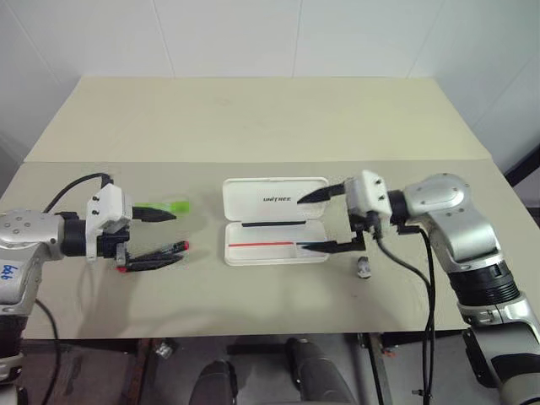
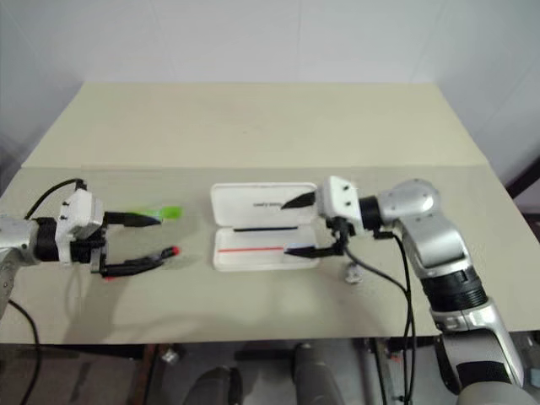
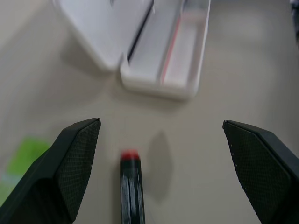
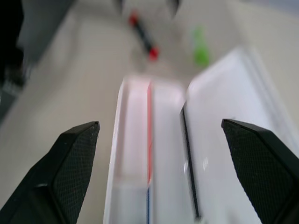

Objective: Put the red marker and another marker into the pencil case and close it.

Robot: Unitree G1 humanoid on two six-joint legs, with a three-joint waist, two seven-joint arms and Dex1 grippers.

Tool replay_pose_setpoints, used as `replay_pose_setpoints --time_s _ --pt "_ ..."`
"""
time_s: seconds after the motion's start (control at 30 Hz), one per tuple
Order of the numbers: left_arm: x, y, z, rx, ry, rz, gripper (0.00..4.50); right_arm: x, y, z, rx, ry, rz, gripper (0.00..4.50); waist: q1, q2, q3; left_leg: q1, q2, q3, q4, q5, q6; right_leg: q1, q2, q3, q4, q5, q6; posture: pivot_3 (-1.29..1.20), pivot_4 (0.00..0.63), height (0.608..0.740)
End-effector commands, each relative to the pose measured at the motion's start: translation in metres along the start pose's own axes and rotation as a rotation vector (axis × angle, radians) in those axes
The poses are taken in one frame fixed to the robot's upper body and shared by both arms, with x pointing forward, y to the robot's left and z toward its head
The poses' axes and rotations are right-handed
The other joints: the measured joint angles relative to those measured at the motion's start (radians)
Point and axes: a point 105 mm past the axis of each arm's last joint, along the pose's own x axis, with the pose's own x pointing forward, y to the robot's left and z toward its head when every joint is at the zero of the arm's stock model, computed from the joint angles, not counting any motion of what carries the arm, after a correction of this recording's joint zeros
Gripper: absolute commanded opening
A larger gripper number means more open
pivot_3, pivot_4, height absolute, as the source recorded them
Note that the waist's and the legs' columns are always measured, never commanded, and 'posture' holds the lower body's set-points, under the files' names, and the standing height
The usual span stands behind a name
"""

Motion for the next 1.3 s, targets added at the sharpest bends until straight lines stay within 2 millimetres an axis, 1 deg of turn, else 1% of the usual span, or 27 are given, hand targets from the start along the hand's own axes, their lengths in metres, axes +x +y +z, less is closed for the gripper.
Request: replay_pose_setpoints --time_s 0.03,0.07,0.17,0.3,0.5,0.6,0.67,0.77,0.8,0.87,0.93,0.97,1.07,1.17,1.3 --pt "-0.011 0.009 -0.022 0.078 0.218 0.058 4.5 -0.009 0.005 0.02 -0.01 -0.038 -0.006 4.47 0.003 0.0 0.0 0.0 0.0 0.0 0.0 0.0 0.0 0.0 0.0 0.0 0.0 0.0 0.0 0.0 0.15 0.74" --pt "-0.01 0.01 -0.025 0.058 0.231 0.07 4.5 -0.009 0.006 0.021 0.008 -0.045 -0.007 4.47 0.004 0.0 0.0 0.0 0.0 0.0 0.0 0.0 0.0 0.0 0.0 0.0 -0.001 0.0 0.0 0.0 0.15 0.74" --pt "-0.006 0.012 -0.029 0.0 0.255 0.092 4.5 -0.01 0.001 0.027 0.052 -0.086 -0.059 4.47 0.009 0.0 0.0 0.0 0.0 0.0 -0.001 0.0 0.0 0.0 -0.001 0.0 -0.001 0.0 0.0 0.0 0.15 0.74" --pt "-0.007 0.018 -0.042 -0.021 0.331 0.112 4.5 -0.009 0.002 0.027 0.049 -0.086 -0.089 4.47 0.014 0.0 0.0 0.0 0.0 0.001 -0.001 0.0 0.0 0.0 -0.001 0.0 -0.002 0.0 0.0 0.0 0.15 0.74" --pt "-0.003 0.03 -0.056 0.032 0.446 0.141 4.5 -0.01 0.002 0.029 0.053 -0.099 -0.128 4.47 0.022 0.0 0.0 -0.001 0.0 0.001 -0.002 0.0 0.0 -0.001 0.0 0.0 -0.003 0.0 0.0 0.0 0.15 0.74" --pt "-0.001 0.037 -0.062 0.056 0.479 0.148 3.9 -0.011 0.003 0.031 0.053 -0.106 -0.14 4.5 0.024 0.0 0.0 0.0 0.0 0.001 -0.002 0.0 0.0 0.0 0.0 0.0 -0.002 0.0 0.0 0.0 0.15 0.74" --pt "0.001 0.038 -0.064 0.062 0.486 0.136 3.37 -0.011 0.002 0.031 0.052 -0.108 -0.15 4.5 0.024 0.0 0.0 0.0 0.0 0.001 -0.002 0.0 0.0 0.0 0.0 0.0 -0.002 0.0 0.0 0.0 0.15 0.74" --pt "0.002 0.038 -0.07 0.066 0.494 0.12 2.34 -0.013 0.0 0.032 0.047 -0.108 -0.169 4.5 0.024 0.0 0.0 0.001 -0.001 0.001 -0.001 0.001 0.001 0.0 0.0 0.0 0.001 0.0 0.0 0.0 0.15 0.74" --pt "0.004 0.037 -0.071 0.067 0.494 0.109 2.07 -0.014 0.0 0.032 0.046 -0.107 -0.176 4.5 0.024 0.0 0.0 0.002 -0.001 0.001 -0.001 0.001 0.002 0.0 0.0 0.0 0.001 0.0 -0.001 0.0 0.15 0.74" --pt "0.007 0.037 -0.07 0.062 0.472 0.105 1.43 -0.015 -0.001 0.031 0.043 -0.101 -0.186 4.5 0.024 0.0 0.0 0.003 -0.001 0.001 -0.001 0.002 0.003 0.0 0.0 0.001 0.003 -0.001 -0.001 0.0 0.15 0.74" --pt "0.011 0.038 -0.064 0.067 0.438 0.111 0.75 -0.016 -0.002 0.03 0.043 -0.095 -0.194 4.5 0.026 0.0 0.0 0.004 -0.001 0.001 -0.001 0.003 0.005 0.001 0.0 0.001 0.003 -0.004 -0.008 0.0 0.15 0.74" --pt "0.012 0.039 -0.062 0.074 0.424 0.117 0.58 -0.017 -0.002 0.029 0.043 -0.093 -0.196 4.5 0.027 0.0 0.0 0.004 -0.001 0.001 -0.001 0.004 0.006 0.001 0.0 0.001 0.003 -0.009 -0.017 0.0 0.15 0.74" --pt "0.014 0.043 -0.052 0.107 0.392 0.12 0.58 -0.018 -0.003 0.027 0.043 -0.087 -0.203 4.5 0.029 0.0 0.0 0.004 -0.002 0.001 0.0 0.005 0.008 0.001 -0.001 0.001 0.004 -0.009 -0.018 0.0 0.15 0.74" --pt "0.014 0.047 -0.033 0.181 0.315 0.105 0.58 -0.02 -0.004 0.025 0.042 -0.078 -0.212 4.5 0.029 -0.001 0.001 0.003 -0.002 0.001 0.0 0.005 0.008 0.001 -0.001 0.001 0.004 -0.008 -0.017 0.0 0.15 0.74" --pt "0.017 0.037 -0.006 0.259 0.215 0.002 0.58 -0.025 -0.005 0.02 0.041 -0.055 -0.227 4.5 0.027 -0.002 0.001 0.001 -0.002 0.001 0.0 0.004 0.006 0.0 -0.001 0.001 0.004 -0.006 -0.013 0.0 0.15 0.74"
